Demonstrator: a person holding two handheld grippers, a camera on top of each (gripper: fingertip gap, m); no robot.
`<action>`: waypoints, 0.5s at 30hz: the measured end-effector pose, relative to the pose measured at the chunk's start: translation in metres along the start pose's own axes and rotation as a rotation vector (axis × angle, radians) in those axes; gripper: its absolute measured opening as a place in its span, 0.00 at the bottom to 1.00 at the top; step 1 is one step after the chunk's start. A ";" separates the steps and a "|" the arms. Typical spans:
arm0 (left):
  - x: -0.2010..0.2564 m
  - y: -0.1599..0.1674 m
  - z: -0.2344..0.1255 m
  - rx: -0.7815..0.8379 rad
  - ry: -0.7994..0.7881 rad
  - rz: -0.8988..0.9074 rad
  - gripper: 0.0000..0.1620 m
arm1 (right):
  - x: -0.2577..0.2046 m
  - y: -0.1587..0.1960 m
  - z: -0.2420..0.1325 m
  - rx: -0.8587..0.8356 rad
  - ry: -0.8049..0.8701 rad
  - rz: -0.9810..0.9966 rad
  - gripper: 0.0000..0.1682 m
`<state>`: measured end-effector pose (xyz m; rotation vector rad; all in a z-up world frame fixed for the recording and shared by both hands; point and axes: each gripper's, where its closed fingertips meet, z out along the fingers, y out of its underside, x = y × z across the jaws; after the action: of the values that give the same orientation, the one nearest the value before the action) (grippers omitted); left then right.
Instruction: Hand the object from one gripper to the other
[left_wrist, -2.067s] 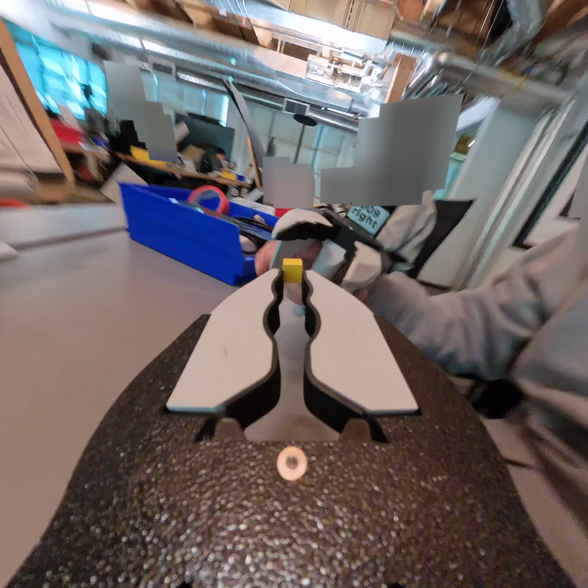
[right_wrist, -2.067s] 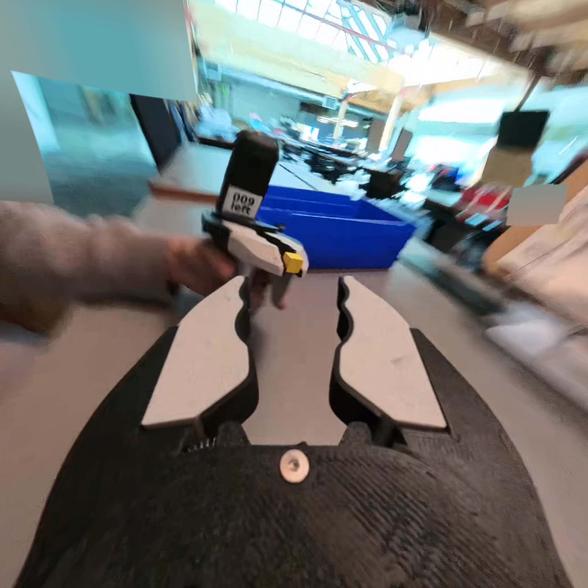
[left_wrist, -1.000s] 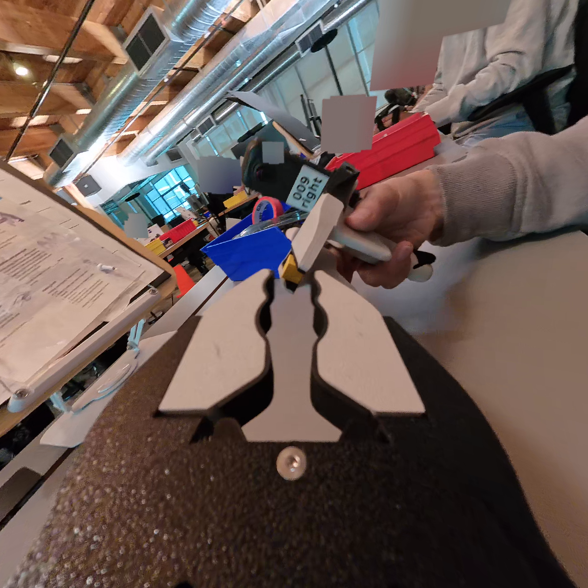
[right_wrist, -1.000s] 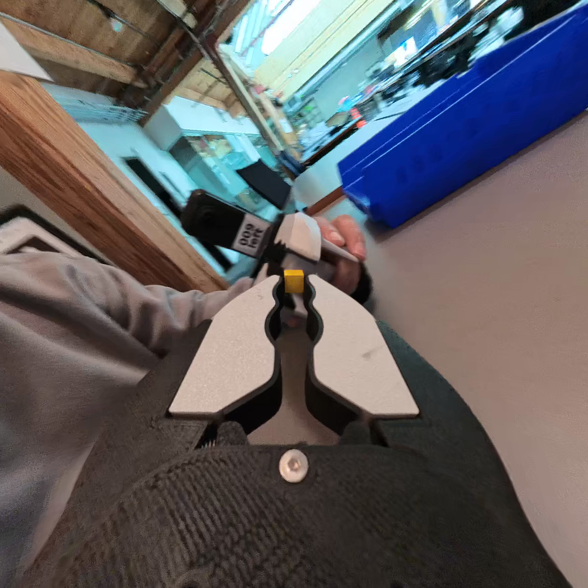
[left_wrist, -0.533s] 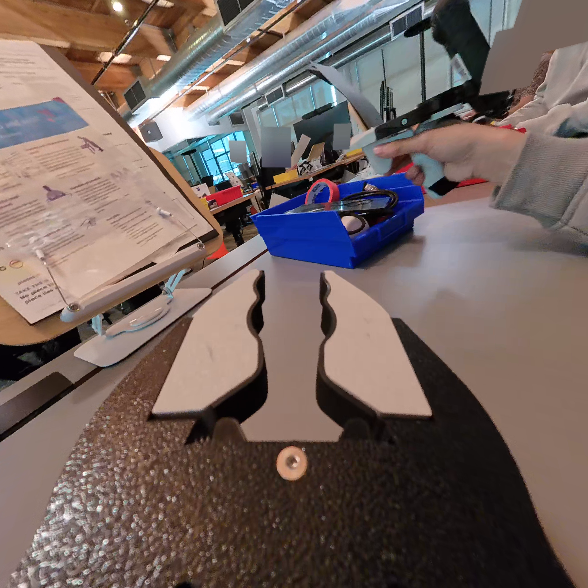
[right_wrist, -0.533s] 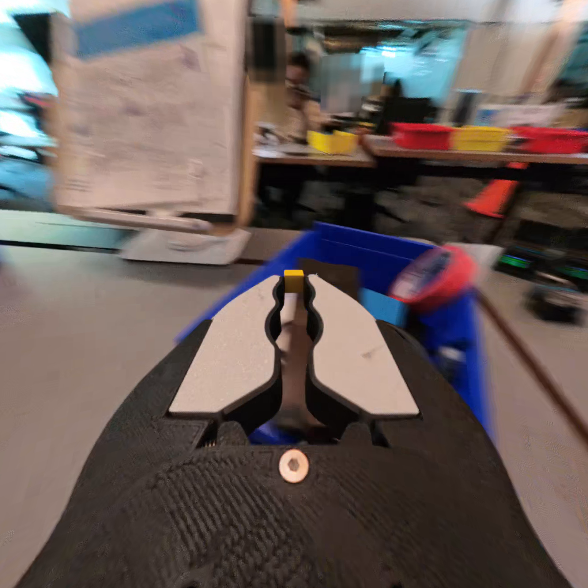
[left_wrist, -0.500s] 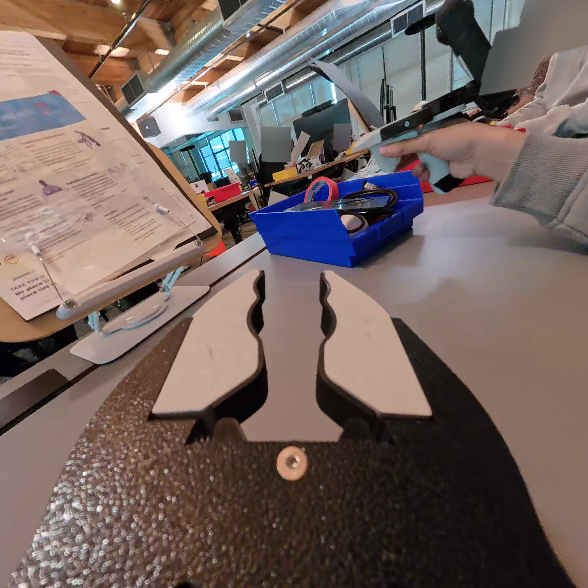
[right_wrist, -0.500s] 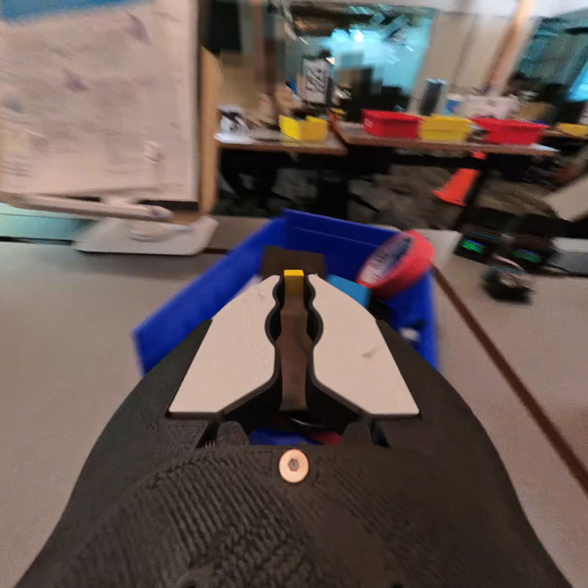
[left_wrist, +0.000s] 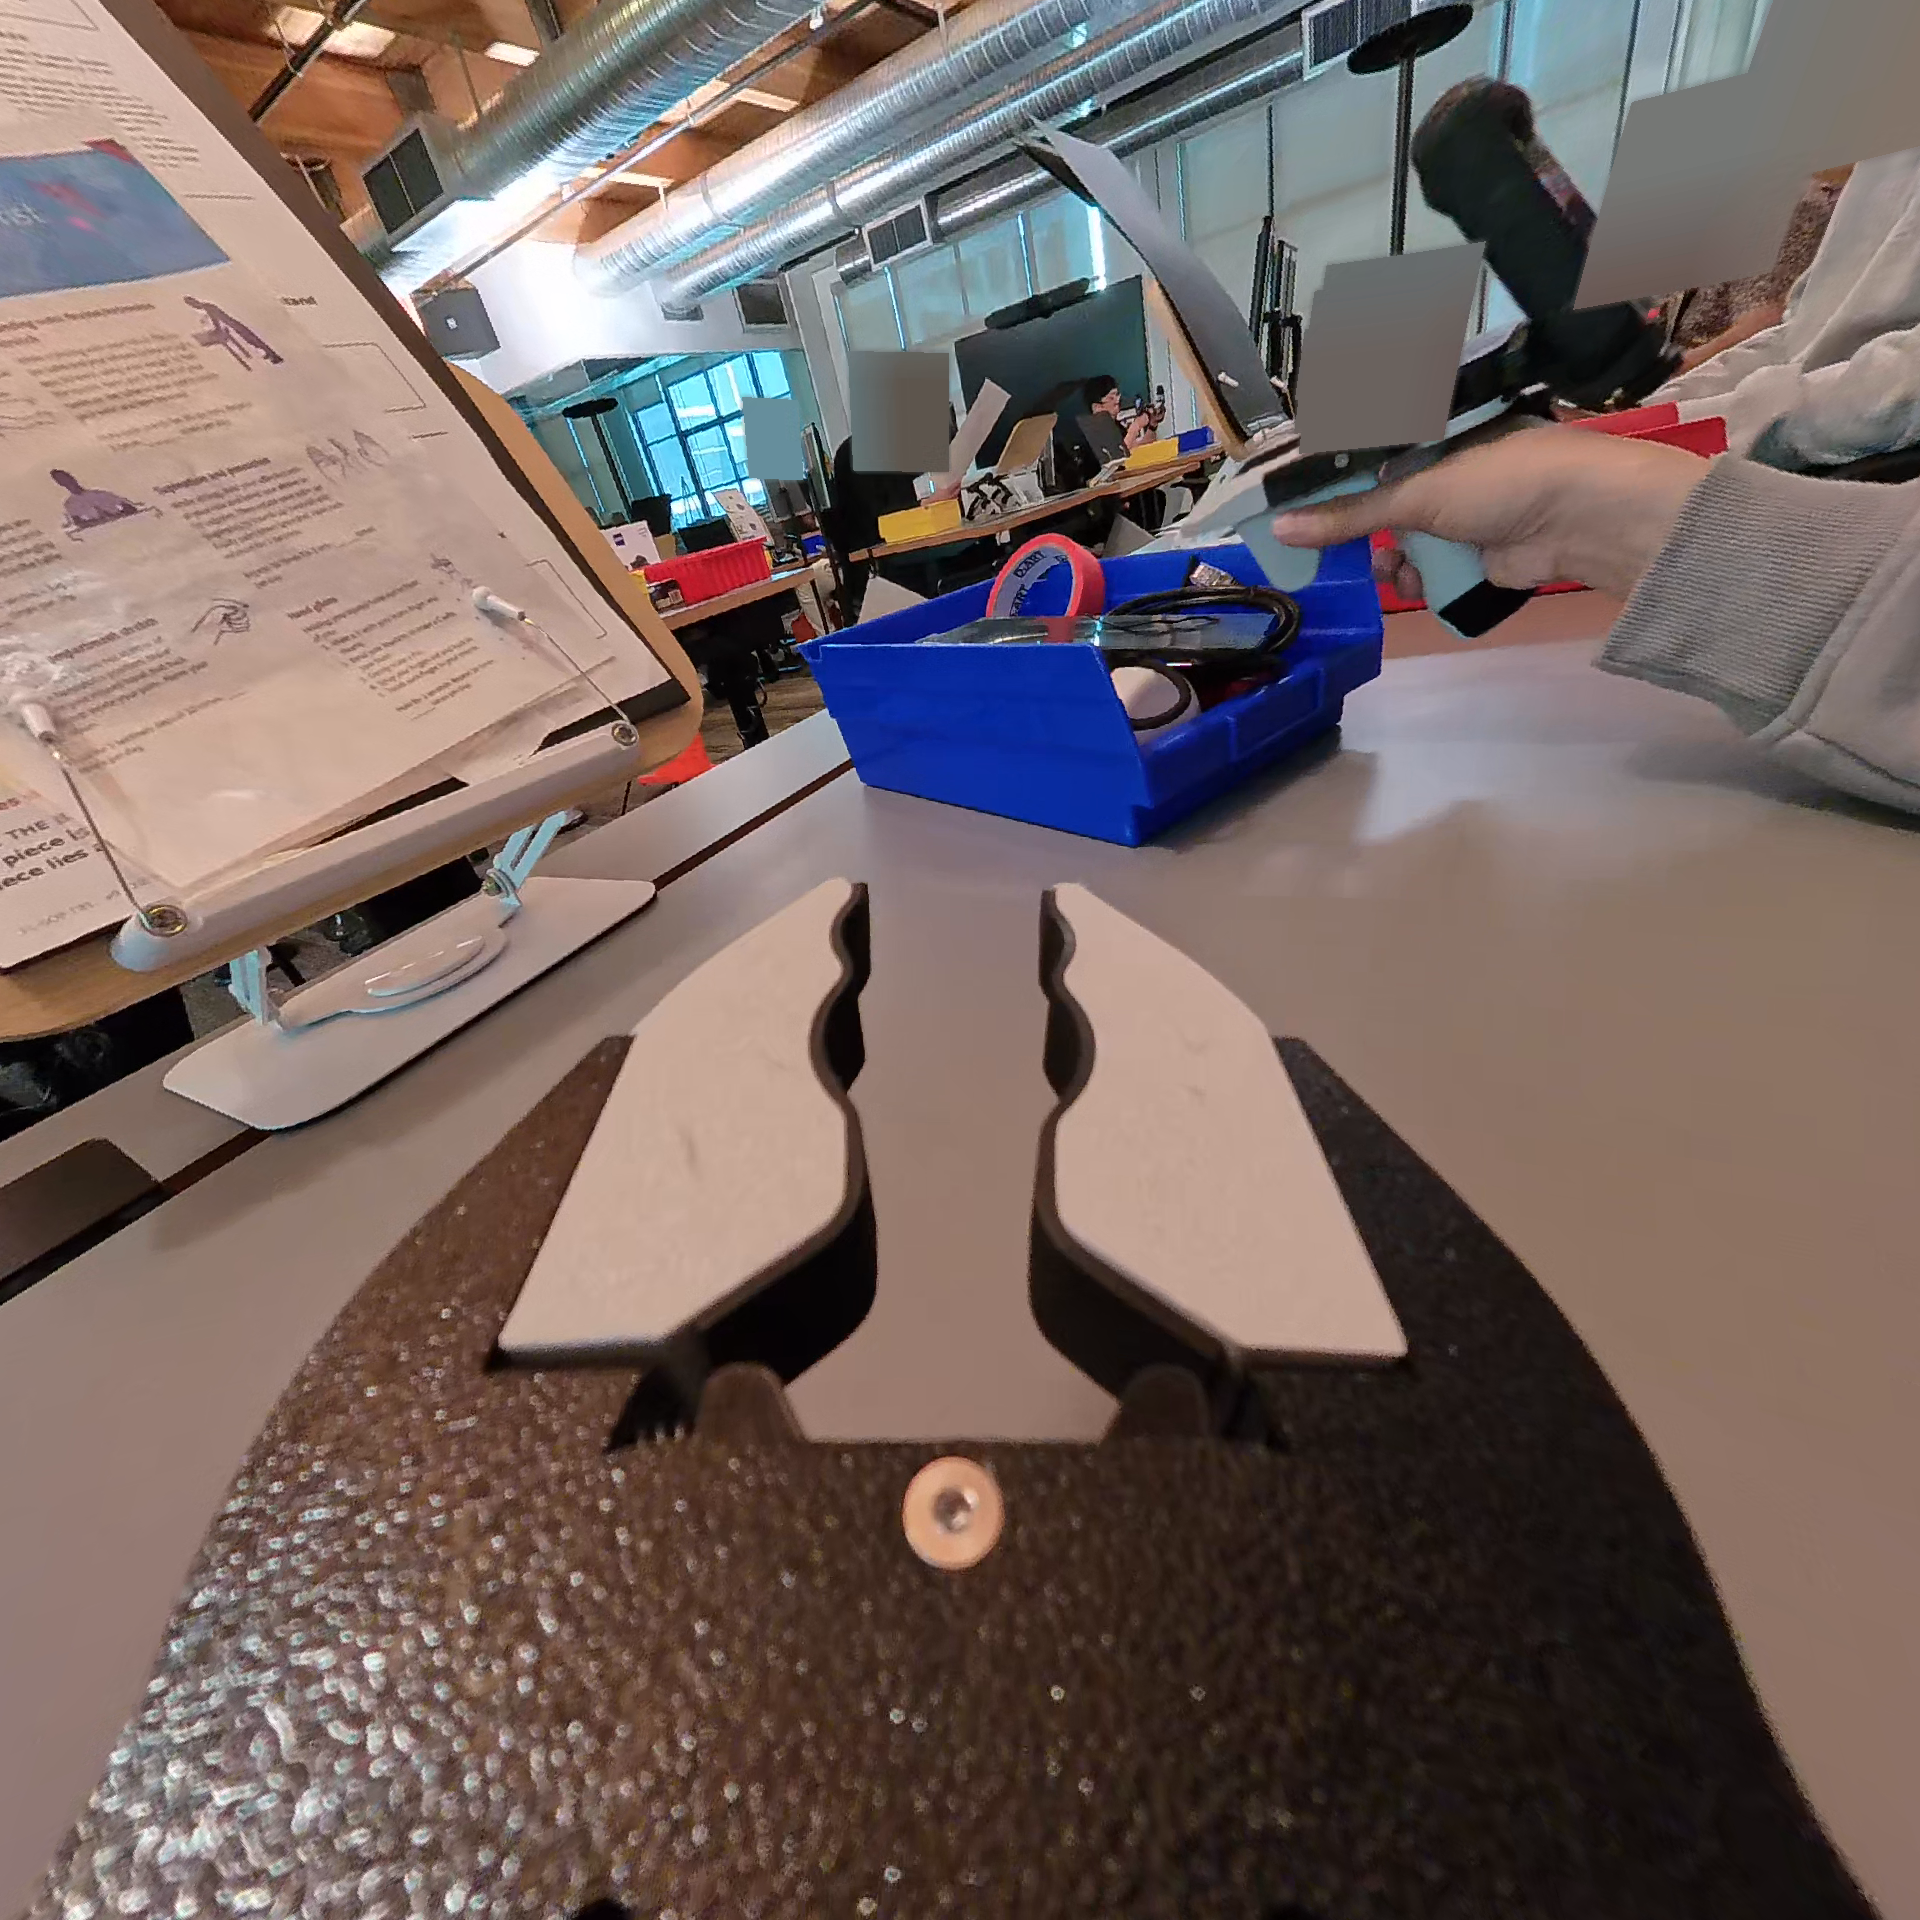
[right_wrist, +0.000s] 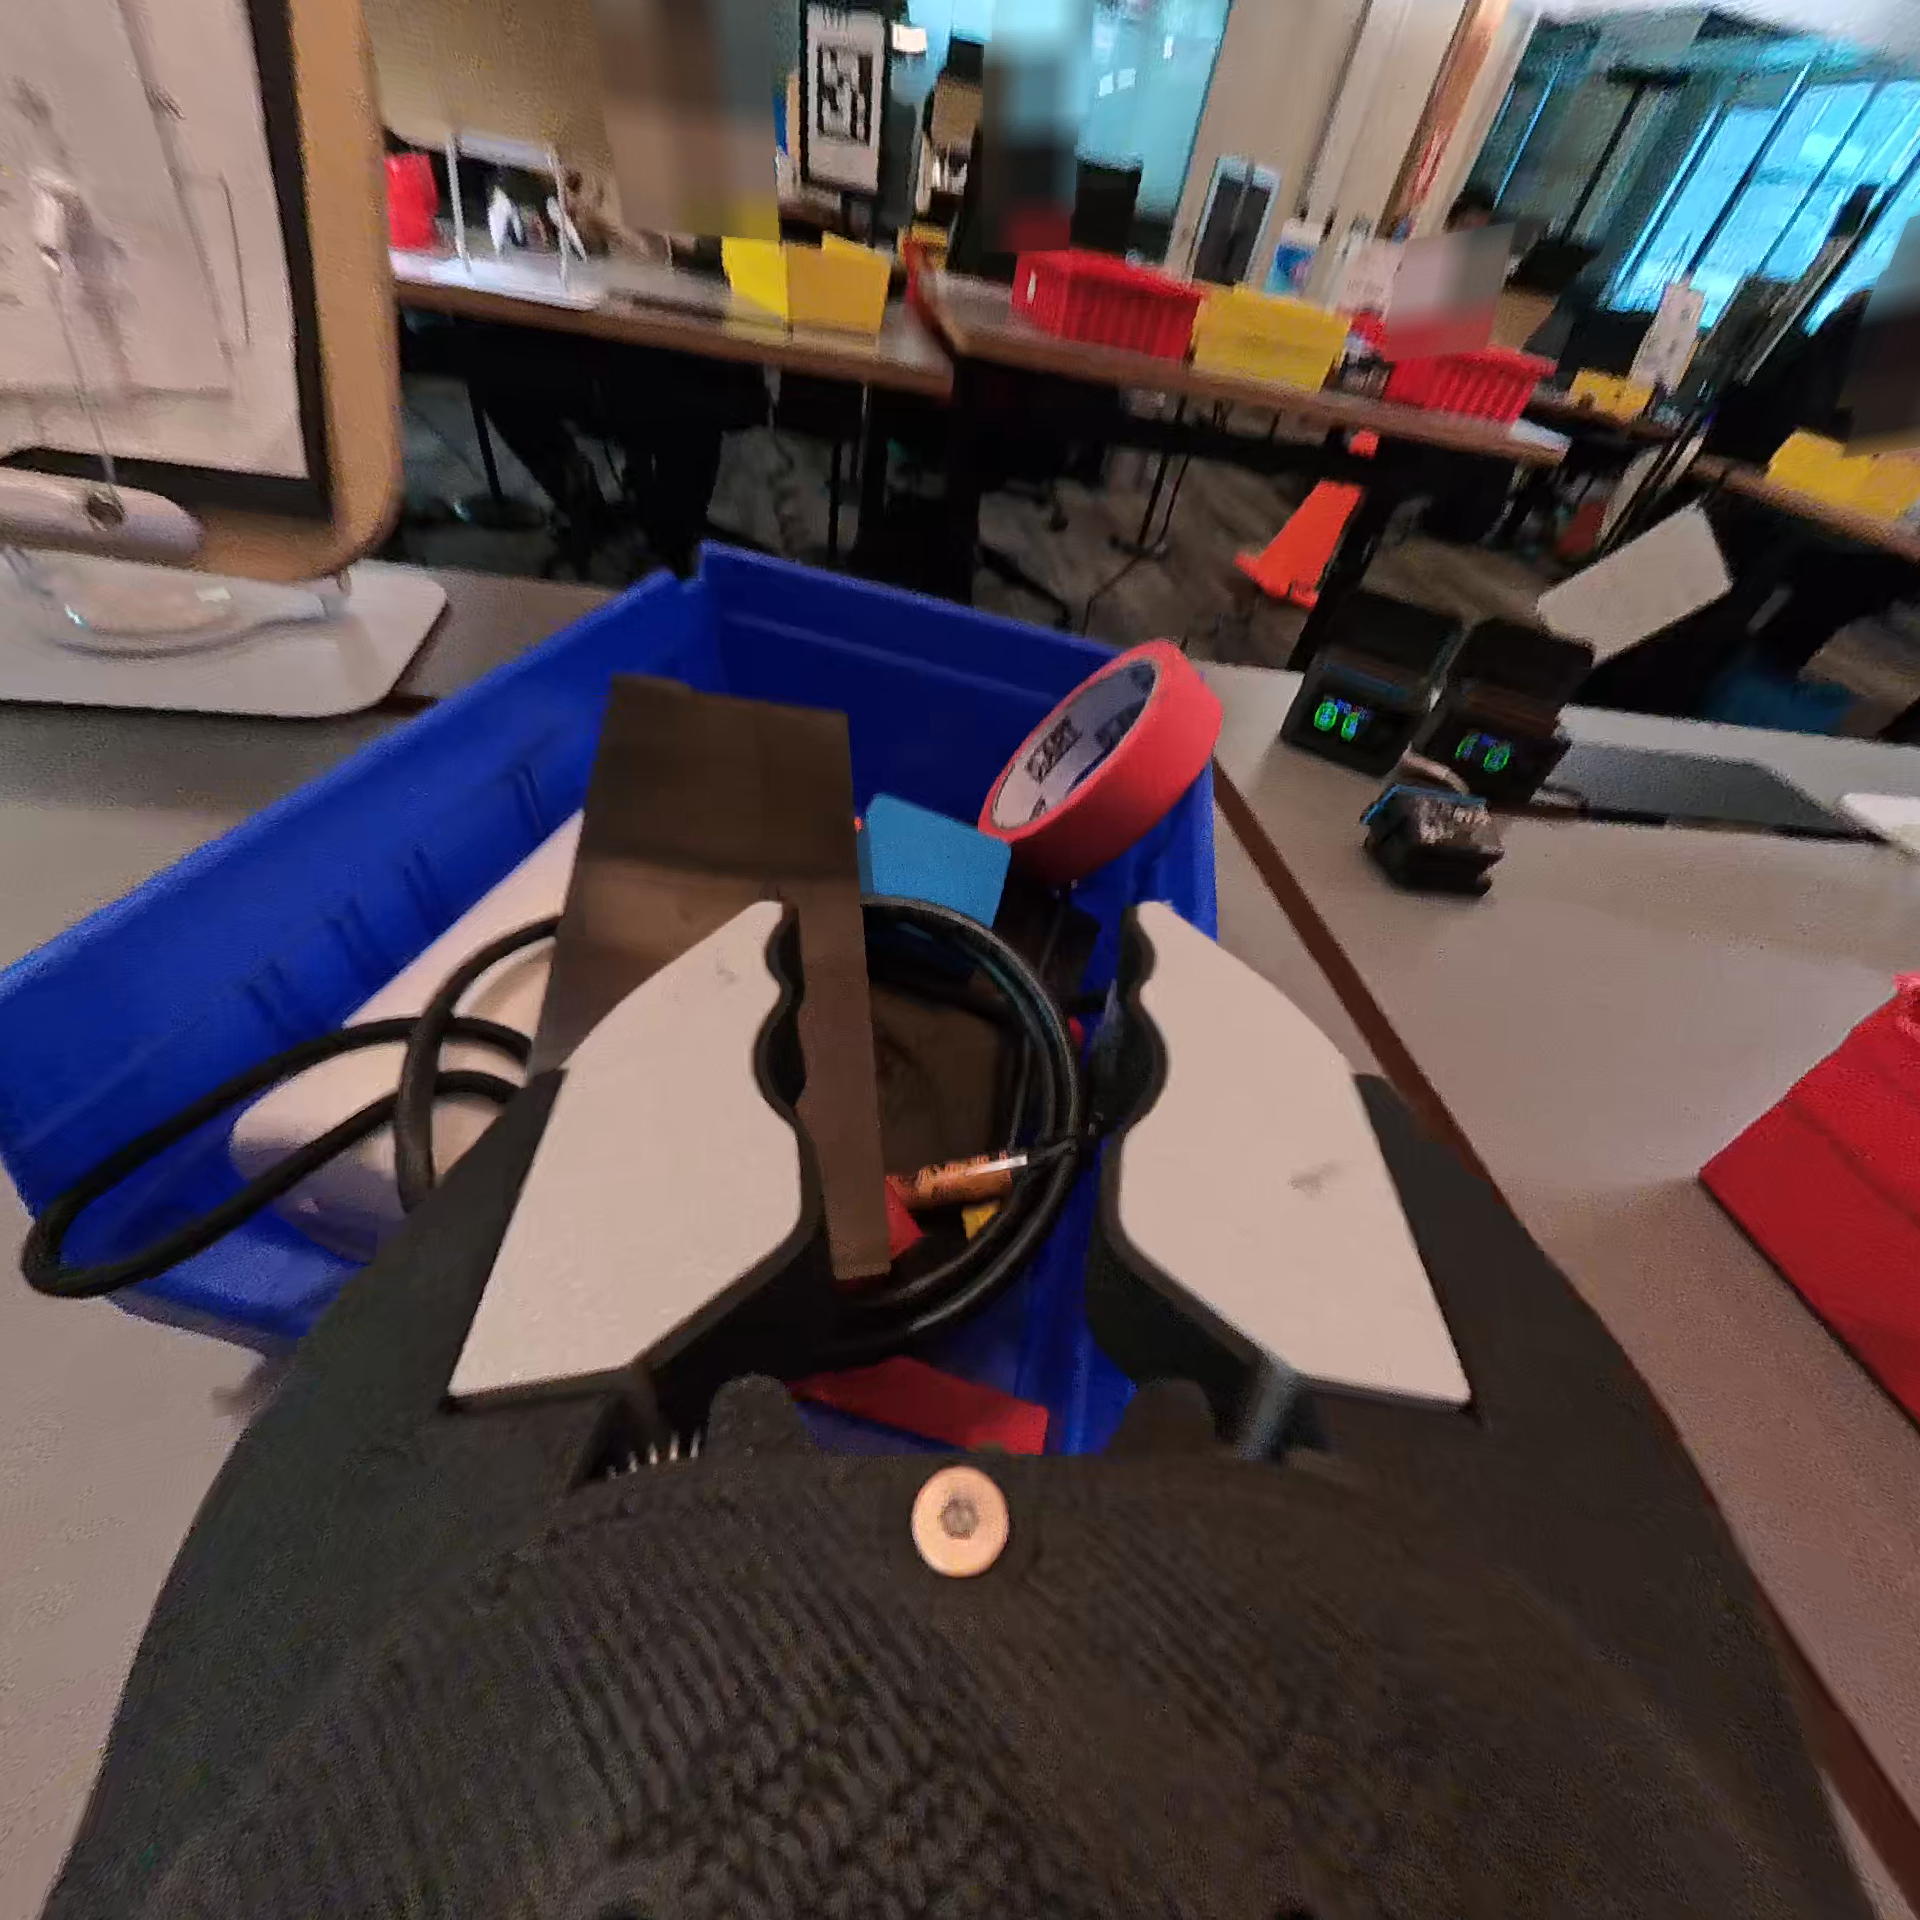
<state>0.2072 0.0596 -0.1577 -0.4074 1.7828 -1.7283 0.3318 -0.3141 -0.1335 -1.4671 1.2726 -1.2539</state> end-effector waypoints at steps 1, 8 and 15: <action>0.000 -0.001 0.000 0.002 0.000 0.001 0.19 | -0.005 -0.007 -0.002 0.038 -0.004 -0.014 0.40; -0.013 -0.014 -0.007 0.032 -0.080 0.001 0.20 | -0.120 -0.055 -0.023 0.318 -0.213 -0.238 0.44; -0.087 -0.056 -0.079 0.079 -0.435 -0.121 0.18 | -0.225 -0.019 -0.038 0.313 -0.437 -0.542 0.41</action>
<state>0.2145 0.1693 -0.0878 -0.8030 1.3972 -1.6311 0.2976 -0.0880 -0.1466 -1.7801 0.3778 -1.2927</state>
